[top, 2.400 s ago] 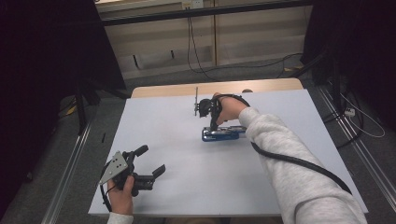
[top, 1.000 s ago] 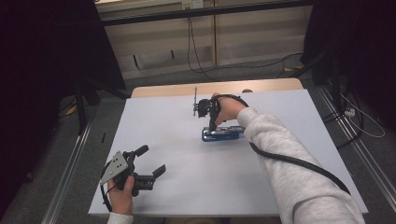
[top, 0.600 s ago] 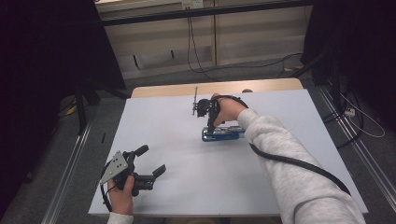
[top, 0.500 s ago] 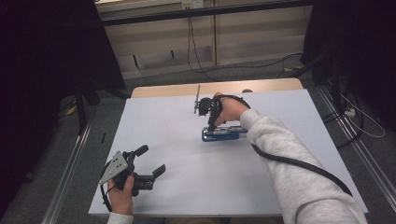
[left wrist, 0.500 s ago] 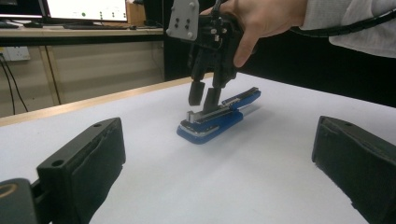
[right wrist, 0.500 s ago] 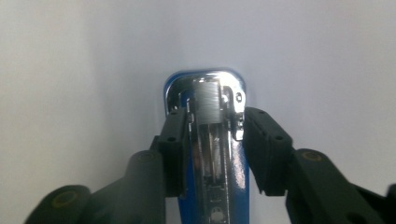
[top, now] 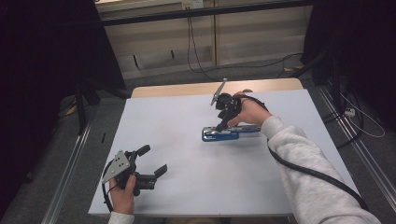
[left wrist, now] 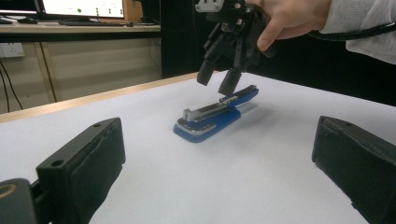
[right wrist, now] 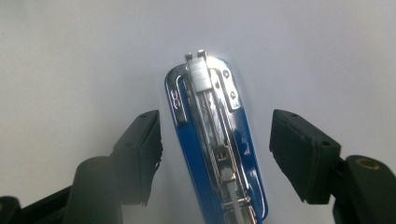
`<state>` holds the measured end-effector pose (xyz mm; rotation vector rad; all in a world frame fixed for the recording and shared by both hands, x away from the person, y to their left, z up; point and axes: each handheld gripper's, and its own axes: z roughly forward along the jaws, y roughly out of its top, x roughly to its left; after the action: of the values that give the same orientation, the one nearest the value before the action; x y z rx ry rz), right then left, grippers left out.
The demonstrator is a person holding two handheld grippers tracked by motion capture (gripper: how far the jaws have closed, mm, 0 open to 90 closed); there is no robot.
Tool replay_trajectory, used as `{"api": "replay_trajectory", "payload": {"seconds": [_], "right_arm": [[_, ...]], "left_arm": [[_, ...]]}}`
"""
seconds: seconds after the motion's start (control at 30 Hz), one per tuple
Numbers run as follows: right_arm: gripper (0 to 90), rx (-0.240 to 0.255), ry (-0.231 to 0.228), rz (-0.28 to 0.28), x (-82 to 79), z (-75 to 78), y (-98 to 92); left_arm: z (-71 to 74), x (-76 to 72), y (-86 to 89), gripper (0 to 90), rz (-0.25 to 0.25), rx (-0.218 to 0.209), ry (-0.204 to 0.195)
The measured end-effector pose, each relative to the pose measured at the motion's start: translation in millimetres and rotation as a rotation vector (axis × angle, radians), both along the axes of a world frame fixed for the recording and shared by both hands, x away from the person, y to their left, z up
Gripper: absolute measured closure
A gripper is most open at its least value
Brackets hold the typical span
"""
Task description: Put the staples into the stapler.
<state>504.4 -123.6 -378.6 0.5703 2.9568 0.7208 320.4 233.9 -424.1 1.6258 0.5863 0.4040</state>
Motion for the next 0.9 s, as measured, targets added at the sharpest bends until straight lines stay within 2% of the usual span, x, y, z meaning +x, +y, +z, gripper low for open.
{"api": "replay_trajectory", "payload": {"seconds": [0.07,0.23,0.37,0.4,0.57,0.63,0.9], "right_arm": [[29.0,0.029,-0.014,-0.024,-3.3,-2.1,-9.5],[24.9,0.067,-0.031,-0.060,-6.5,-4.6,-25.1],[22.2,0.083,-0.033,-0.080,-10.2,-6.7,-32.8],[21.5,0.087,-0.038,-0.086,-11.7,-7.5,-35.0],[18.9,0.120,-0.053,-0.134,-22.0,-12.6,-46.5],[18.2,0.142,-0.056,-0.169,-28.4,-17.5,-55.1],[17.0,0.171,-0.049,-0.212,-41.5,-26.9,-74.5]], "left_arm": [[-0.1,0.9,-0.7,2.6,0.002,0.004,-0.002],[-0.3,1.8,-2.7,2.6,0.004,0.004,0.016],[-1.6,4.3,-4.7,2.5,-0.001,0.005,0.035],[-1.7,5.4,-5.1,2.5,-0.003,0.013,0.028],[-2.7,9.6,-9.2,2.3,-0.010,0.018,0.068],[-3.1,11.2,-10.8,2.4,-0.005,0.014,0.086],[-3.9,12.4,-13.0,2.3,-0.018,0.029,0.094]]}}
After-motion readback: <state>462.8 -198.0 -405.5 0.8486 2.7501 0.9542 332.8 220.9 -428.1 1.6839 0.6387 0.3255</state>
